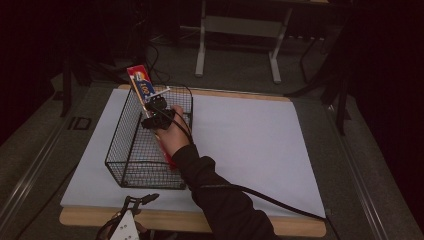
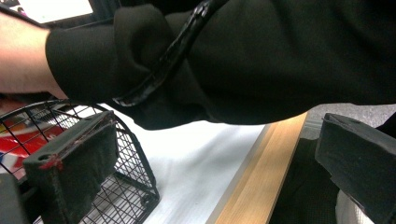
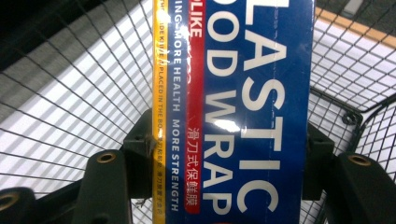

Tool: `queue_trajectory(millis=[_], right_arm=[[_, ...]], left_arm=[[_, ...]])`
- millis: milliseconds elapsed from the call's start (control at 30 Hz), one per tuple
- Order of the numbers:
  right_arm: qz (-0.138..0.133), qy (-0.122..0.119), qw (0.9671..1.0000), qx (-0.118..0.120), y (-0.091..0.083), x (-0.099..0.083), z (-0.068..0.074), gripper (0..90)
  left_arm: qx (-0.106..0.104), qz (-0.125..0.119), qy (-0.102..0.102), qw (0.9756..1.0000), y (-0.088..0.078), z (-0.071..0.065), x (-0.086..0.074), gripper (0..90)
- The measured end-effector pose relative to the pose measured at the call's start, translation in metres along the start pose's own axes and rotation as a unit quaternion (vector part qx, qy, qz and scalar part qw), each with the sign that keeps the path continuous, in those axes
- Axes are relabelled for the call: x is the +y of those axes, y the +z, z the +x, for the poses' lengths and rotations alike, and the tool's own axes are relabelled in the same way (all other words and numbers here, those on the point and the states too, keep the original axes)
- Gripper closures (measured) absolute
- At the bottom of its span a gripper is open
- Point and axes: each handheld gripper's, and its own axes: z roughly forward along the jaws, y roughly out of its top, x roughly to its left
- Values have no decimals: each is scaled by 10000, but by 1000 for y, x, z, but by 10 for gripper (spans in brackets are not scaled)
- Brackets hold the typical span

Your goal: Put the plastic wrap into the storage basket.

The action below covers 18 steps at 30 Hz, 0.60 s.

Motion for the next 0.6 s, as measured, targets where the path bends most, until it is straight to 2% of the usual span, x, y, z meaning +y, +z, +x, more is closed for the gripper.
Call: queue_trajectory(millis=[167, 233, 333, 467, 600], right_arm=[[169, 129, 9998, -34, 10, -5, -5, 391], [166, 45, 9998, -118, 14, -8, -5, 390], [204, 85, 9997, -56, 16, -9, -6, 390], [281, 1, 9996, -79, 18, -11, -5, 387], [356, 1, 9994, 24, 17, -12, -6, 382]], left_arm=[[-20, 7, -26, 10000, 0, 0, 0, 0], [-26, 14, -6, 10000, 0, 0, 0, 0], [-8, 9, -7, 10000, 0, 0, 0, 0], [-33, 31, -32, 10000, 1, 0, -1, 0], [-41, 46, -15, 10000, 1, 0, 0, 0]])
